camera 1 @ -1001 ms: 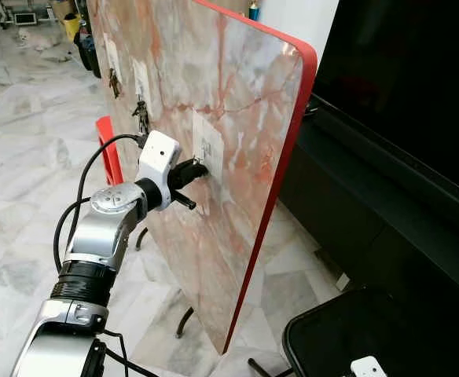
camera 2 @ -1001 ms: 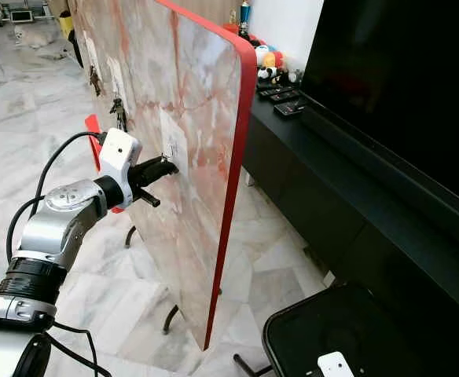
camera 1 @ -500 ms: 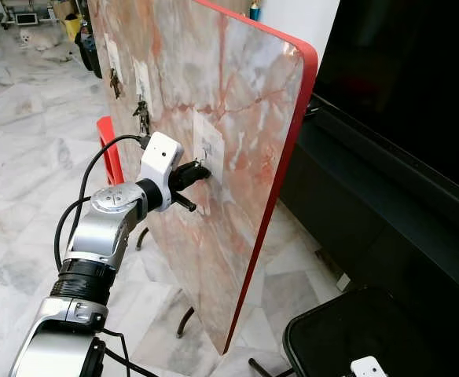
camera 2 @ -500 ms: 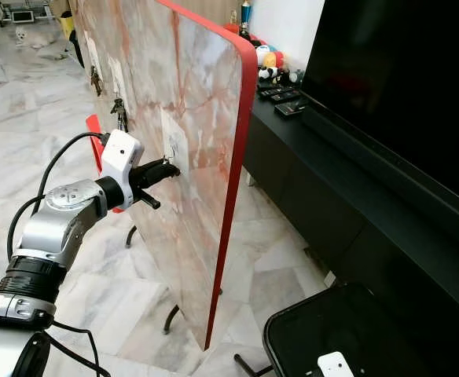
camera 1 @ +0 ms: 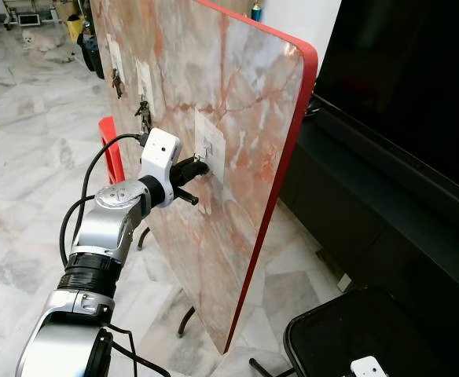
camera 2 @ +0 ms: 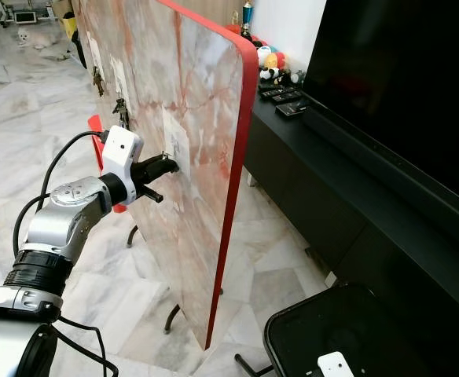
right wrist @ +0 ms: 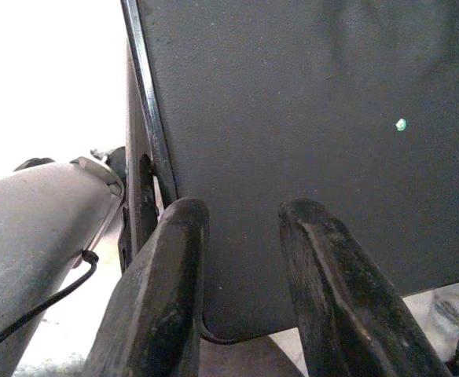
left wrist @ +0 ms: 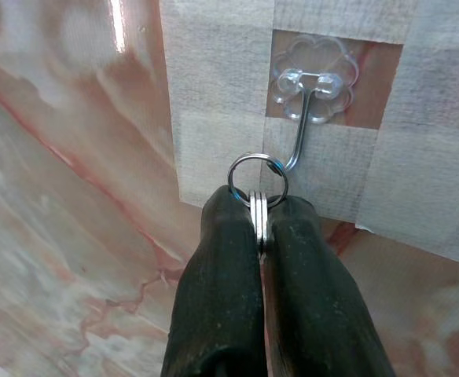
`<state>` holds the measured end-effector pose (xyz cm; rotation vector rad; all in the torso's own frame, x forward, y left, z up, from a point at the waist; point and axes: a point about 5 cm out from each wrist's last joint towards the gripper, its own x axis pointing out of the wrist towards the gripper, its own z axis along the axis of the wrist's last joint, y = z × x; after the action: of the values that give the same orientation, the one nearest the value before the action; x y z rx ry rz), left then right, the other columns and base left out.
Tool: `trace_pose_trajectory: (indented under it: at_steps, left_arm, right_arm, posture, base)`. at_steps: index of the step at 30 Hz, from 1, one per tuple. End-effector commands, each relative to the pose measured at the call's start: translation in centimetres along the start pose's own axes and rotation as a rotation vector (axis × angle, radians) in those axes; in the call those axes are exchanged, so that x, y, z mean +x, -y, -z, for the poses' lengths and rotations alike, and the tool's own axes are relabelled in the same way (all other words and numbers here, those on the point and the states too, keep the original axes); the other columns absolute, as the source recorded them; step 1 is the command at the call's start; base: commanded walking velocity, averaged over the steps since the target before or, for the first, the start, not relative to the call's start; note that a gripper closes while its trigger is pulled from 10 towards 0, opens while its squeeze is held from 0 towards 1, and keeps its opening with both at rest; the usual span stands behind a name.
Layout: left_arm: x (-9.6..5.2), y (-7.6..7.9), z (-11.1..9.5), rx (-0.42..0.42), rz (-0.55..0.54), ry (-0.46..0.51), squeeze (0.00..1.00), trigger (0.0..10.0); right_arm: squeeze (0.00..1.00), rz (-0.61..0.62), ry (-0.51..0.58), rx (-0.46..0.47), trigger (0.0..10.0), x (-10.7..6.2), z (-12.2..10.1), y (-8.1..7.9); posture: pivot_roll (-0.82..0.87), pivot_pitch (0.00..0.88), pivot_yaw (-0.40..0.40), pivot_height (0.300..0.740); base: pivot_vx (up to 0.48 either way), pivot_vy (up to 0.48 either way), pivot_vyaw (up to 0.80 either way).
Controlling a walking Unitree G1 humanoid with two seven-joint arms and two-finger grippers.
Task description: Hang keys on a hook
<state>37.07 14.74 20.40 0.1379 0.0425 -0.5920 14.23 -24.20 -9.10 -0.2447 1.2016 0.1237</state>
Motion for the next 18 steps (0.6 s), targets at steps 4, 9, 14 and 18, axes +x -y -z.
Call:
trace_pose_trajectory:
  at_steps: [4,9,14,18]
  left_arm:
    - [0.9,1.4,-1.2,0.048,0.096,0.024,0.00,10.0]
    - [1.1,1.7,-1.3,0.065,0.137,0.020,0.00,10.0]
    - [1.1,2.1,-1.5,0.067,0.171,0.027,0.00,10.0]
    - [1.1,2.2,-1.5,0.068,0.181,0.027,0.00,10.0]
  right_arm:
    - [0.00,0.007,0.002,0.001,10.0,0.0,-0.1,0.2]
    - [0.00,0.008,0.003,0.003,10.0,0.0,-0.1,0.2]
    - [0.00,0.007,0.003,0.005,10.0,0.0,-0.1,0.1]
    - [0.00,0.005,0.002,0.004,10.0,0.0,-0.1,0.1]
  posture:
    - [0.09,0.000,-0.083,0.737]
    - [0.09,0.000,-0.080,0.737]
    - [0.08,0.000,-0.079,0.737]
    - [0.08,0.000,-0.079,0.737]
  base:
    - [0.000,0.000,0.00]
    - [0.000,0.000,0.00]
    - [0.000,0.000,0.00]
    - [0.000,0.000,0.00]
